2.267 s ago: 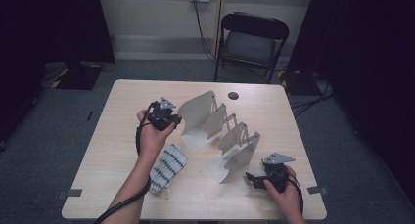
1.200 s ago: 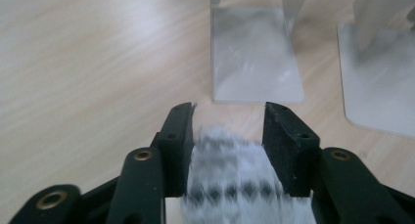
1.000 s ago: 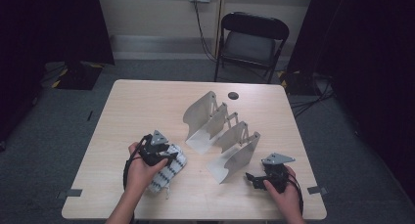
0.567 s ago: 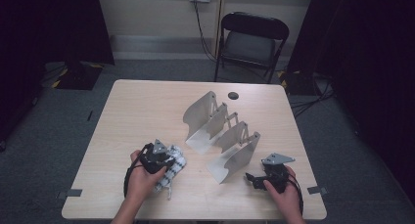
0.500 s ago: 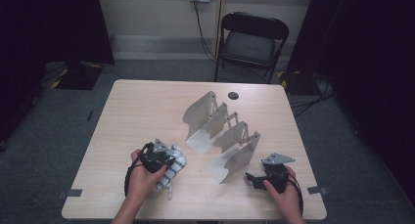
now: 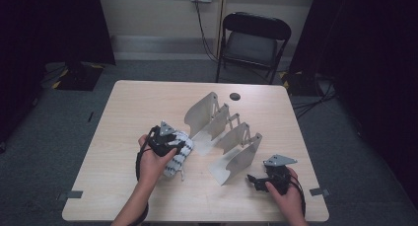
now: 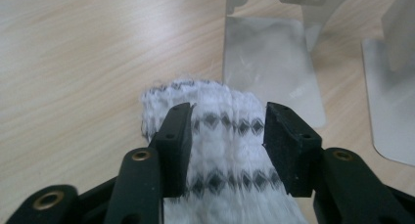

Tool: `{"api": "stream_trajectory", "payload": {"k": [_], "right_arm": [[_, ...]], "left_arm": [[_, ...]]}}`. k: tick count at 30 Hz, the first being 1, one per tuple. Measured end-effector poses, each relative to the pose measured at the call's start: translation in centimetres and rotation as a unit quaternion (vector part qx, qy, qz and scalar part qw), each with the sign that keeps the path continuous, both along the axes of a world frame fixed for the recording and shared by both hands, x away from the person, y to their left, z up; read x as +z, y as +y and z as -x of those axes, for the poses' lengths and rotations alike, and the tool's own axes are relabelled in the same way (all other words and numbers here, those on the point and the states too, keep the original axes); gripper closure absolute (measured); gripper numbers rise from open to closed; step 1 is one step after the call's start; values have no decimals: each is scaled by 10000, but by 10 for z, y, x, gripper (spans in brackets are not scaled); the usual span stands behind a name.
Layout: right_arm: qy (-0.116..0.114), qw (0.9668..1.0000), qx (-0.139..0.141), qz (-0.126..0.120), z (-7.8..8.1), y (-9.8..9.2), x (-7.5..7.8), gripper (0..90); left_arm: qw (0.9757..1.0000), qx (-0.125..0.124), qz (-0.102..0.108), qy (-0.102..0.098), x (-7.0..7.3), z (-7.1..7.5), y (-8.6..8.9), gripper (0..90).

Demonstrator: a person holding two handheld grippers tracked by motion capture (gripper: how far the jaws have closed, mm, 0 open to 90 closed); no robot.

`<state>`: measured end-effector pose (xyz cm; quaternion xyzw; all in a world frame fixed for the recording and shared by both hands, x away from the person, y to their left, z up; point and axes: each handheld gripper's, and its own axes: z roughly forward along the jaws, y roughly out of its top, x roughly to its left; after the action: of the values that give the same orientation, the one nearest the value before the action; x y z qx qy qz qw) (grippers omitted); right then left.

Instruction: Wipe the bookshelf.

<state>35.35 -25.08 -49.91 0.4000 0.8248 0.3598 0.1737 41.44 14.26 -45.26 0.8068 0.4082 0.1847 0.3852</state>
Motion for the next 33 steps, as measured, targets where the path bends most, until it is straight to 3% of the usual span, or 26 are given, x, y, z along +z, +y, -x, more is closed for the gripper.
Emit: {"api": "stream_trajectory", "payload": {"k": [3,4,7,10,14,18,23,29,31,33], "right_arm": [[0,10000,1,0,0,0,0,136],[0,10000,1,1,0,0,0,135],[0,10000,1,1,0,0,0,136],[0,10000,1,1,0,0,0,135],[0,10000,1,1,0,0,0,136],[0,10000,1,1,0,0,0,136],[0,10000,1,1,0,0,0,136],[1,10000,1,0,0,0,0,136],[1,10000,1,0,0,0,0,136],[1,10000,2,1,0,0,0,135]], "left_arm": [[9998,-36,-85,164,-4,9,4,481],[9995,-35,-47,310,-8,12,6,466],[9986,-32,-246,463,-20,16,10,473],[9982,-120,-214,545,-30,19,10,587],[9976,-206,-223,617,-26,20,9,764],[9987,-28,-126,500,-17,18,12,800],[9995,177,32,265,10,9,23,802],[9995,231,164,-120,58,-10,28,801],[9995,150,33,-289,80,-22,26,801],[9991,104,32,-414,95,-30,22,800]]}}
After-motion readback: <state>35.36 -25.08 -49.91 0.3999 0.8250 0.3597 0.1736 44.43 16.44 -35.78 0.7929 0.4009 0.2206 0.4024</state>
